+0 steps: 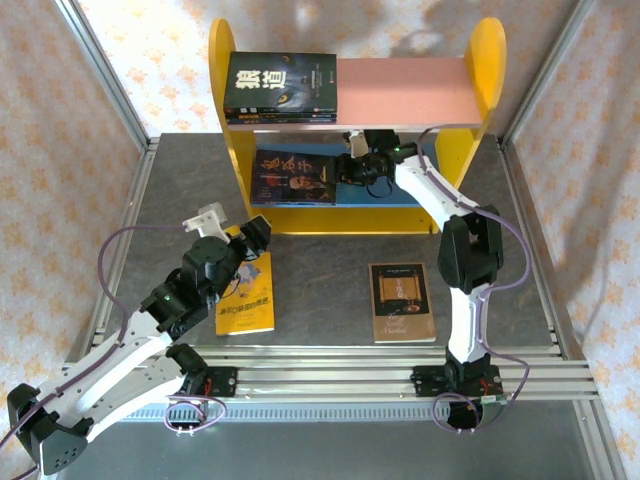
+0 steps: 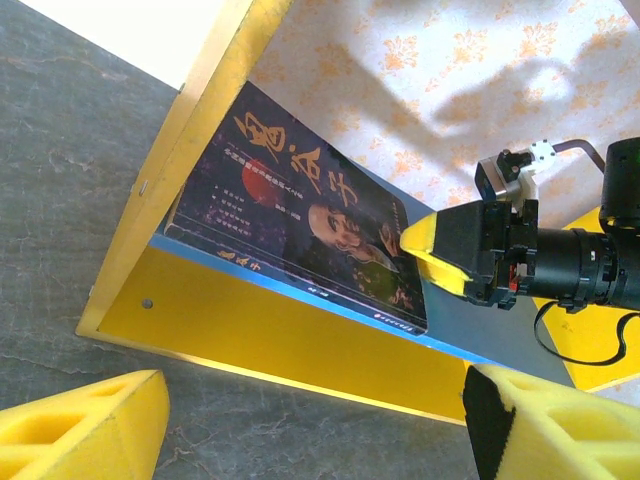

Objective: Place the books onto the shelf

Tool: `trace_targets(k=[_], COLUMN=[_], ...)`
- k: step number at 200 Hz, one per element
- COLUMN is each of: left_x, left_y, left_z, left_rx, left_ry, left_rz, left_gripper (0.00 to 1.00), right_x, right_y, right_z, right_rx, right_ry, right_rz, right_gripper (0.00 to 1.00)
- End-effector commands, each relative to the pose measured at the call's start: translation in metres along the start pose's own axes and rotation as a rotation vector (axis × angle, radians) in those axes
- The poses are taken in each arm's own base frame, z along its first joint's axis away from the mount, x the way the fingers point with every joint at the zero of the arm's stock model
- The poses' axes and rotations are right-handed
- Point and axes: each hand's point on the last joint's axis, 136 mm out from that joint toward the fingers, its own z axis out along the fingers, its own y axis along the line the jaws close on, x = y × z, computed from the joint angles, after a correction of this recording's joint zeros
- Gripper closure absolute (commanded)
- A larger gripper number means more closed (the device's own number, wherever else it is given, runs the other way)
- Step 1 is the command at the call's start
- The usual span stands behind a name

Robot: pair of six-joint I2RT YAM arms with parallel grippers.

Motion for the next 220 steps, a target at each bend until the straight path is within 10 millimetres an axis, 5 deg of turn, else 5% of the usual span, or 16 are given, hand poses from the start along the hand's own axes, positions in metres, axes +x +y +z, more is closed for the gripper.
trace_targets(k=[1,145,220], left_x=[-0.012,-0.010,-0.007], left_y=[-0.001,0.003,0.006], left_z=[-0.005,-0.006,-0.004], left_rx=[-0.009,-0.017,-0.037], left_ry=[-0.028,-0.024,-0.010], left_rz=[0.006,0.011,0.029], left_gripper=[0.24,0.24,0.23], right_x=[-0.008,-0.015,-0.009], right_y=[0.019,0.033,0.022], right_z=[0.002,0.007,-0.002], right_rx=[-0.050,-0.090,-0.002], right_ry=[-0.019,-0.028,-0.032], right_rz=[-0.020,-0.019,-0.030], right_gripper=[0.54,0.53,0.47])
